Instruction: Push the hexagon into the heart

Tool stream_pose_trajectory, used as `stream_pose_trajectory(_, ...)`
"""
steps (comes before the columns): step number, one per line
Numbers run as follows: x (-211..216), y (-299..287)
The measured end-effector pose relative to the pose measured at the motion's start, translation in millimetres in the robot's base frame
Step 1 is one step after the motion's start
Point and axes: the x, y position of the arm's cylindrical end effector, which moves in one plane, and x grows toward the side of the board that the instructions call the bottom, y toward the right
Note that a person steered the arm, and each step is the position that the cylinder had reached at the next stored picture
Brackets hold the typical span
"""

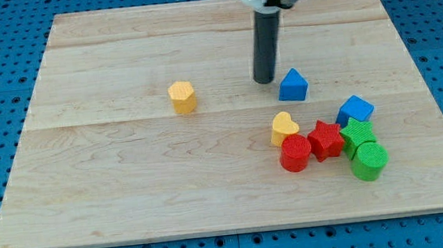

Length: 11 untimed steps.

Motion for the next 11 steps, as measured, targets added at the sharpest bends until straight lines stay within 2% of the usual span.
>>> stream_pose_trajectory(1, 35, 25)
stream_pose_trajectory(2, 53, 48)
stream_pose_trajectory(4, -19, -65)
stream_pose_trajectory(5, 23, -131)
stream_pose_trajectory(6, 49, -55)
stream_pose_trajectory(7, 61, -37)
stream_pose_trajectory(8, 8, -128)
stream_pose_trajectory(9, 47, -173)
stream_pose_trajectory(10, 76, -128)
stream_pose_trajectory(11, 77, -23)
